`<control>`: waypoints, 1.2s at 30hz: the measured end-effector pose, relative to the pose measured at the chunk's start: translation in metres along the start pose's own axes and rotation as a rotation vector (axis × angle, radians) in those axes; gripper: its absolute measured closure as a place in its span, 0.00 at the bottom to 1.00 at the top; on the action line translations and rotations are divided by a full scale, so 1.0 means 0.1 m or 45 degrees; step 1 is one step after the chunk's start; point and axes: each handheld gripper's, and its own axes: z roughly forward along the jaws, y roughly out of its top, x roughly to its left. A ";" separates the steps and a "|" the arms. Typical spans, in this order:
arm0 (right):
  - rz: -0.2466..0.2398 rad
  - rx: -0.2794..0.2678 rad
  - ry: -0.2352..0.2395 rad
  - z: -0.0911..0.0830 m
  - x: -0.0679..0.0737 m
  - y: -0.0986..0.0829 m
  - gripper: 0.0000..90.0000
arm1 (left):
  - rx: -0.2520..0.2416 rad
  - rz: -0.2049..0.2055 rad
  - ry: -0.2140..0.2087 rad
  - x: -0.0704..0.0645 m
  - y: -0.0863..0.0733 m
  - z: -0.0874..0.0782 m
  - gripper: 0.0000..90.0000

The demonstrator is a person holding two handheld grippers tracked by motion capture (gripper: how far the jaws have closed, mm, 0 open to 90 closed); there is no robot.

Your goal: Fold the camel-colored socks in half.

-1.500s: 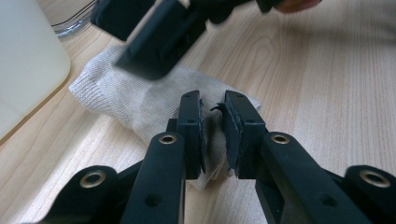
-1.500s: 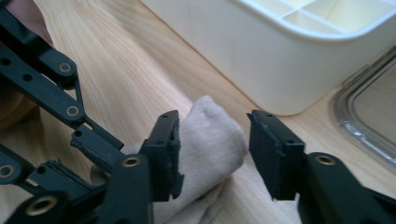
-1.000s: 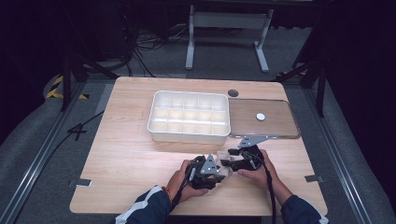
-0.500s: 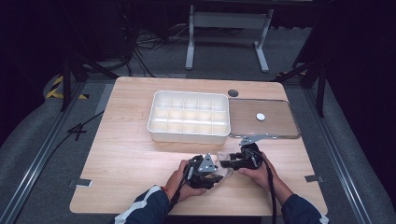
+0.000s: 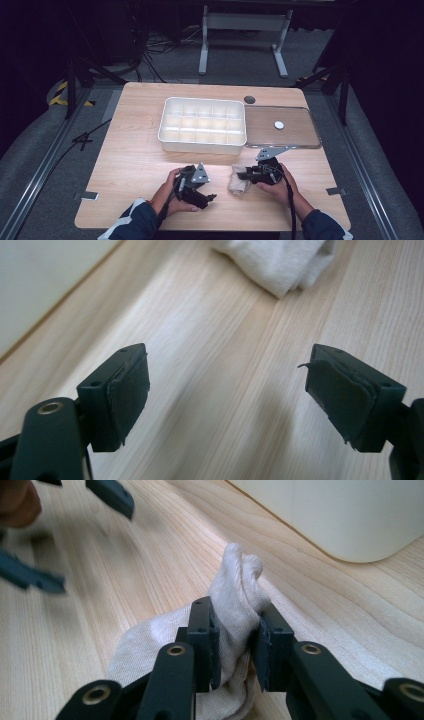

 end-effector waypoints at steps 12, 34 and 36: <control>-0.084 -0.081 -0.071 -0.17 0.07 0.03 0.82 | 0.041 -0.124 0.101 0.30 -0.54 -0.37 0.18; -0.111 -0.198 -0.161 -0.40 0.05 0.05 0.82 | -0.031 -0.155 0.129 0.38 -0.80 -0.37 0.12; -0.108 -0.204 -0.164 -0.41 0.05 0.05 0.82 | -0.032 -0.161 0.129 0.37 -0.80 -0.37 0.12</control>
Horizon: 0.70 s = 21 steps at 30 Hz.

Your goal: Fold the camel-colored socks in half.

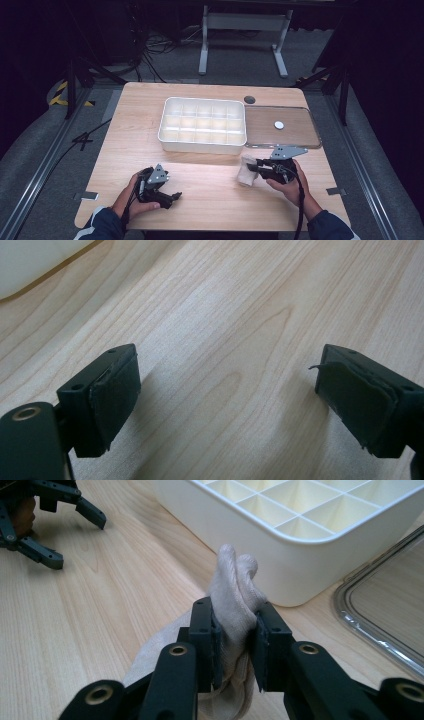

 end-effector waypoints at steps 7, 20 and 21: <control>0.017 -0.050 -0.024 -0.09 -0.05 0.02 0.82 | 0.007 0.004 0.000 0.00 0.01 0.01 0.11; 0.000 -0.084 -0.066 -0.15 -0.06 0.07 0.82 | 0.010 0.016 -0.006 0.01 0.03 0.03 0.09; 0.001 -0.087 -0.067 -0.15 -0.05 0.07 0.82 | 0.010 0.016 -0.006 0.01 0.03 0.03 0.09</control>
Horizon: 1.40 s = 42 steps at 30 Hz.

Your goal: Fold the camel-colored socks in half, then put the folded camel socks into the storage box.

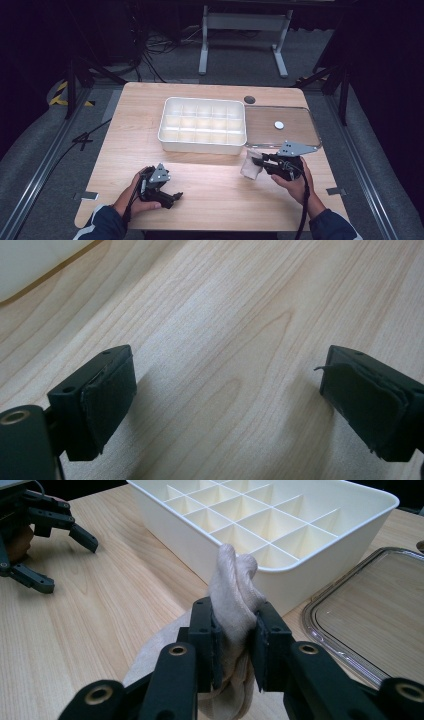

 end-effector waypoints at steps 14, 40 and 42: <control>-0.001 -0.023 -0.013 -0.06 0.00 0.00 0.82 | 0.002 -0.002 -0.004 0.00 0.01 0.01 0.08; -0.073 -0.124 -0.044 -0.18 -0.02 0.25 0.82 | 0.010 -0.004 -0.001 -0.01 0.03 0.03 0.07; -0.083 -0.135 -0.054 -0.19 -0.04 0.28 0.82 | 0.010 -0.004 -0.001 -0.01 0.03 0.03 0.07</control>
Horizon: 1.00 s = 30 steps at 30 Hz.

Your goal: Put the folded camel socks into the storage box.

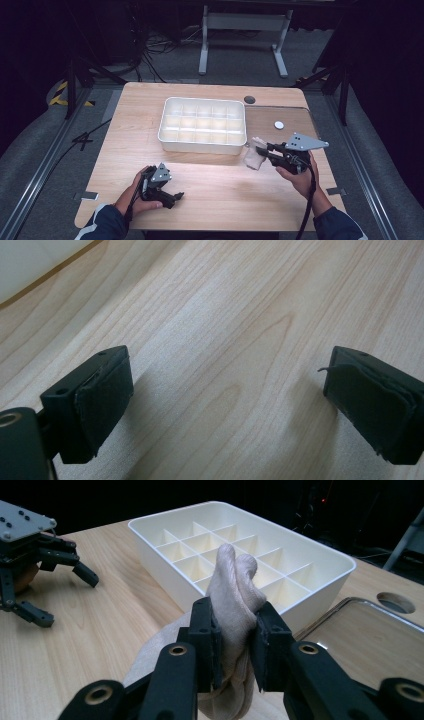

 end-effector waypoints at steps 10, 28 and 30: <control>-0.032 -0.029 -0.024 -0.02 -0.08 0.17 0.82 | 0.000 0.000 0.001 0.00 0.00 0.00 0.07; -0.056 -0.053 -0.061 0.11 -0.20 0.46 0.82 | 0.001 -0.001 0.002 0.00 0.00 0.00 0.07; -0.049 -0.051 -0.063 0.14 -0.21 0.48 0.82 | 0.001 -0.001 0.002 0.00 0.00 0.00 0.07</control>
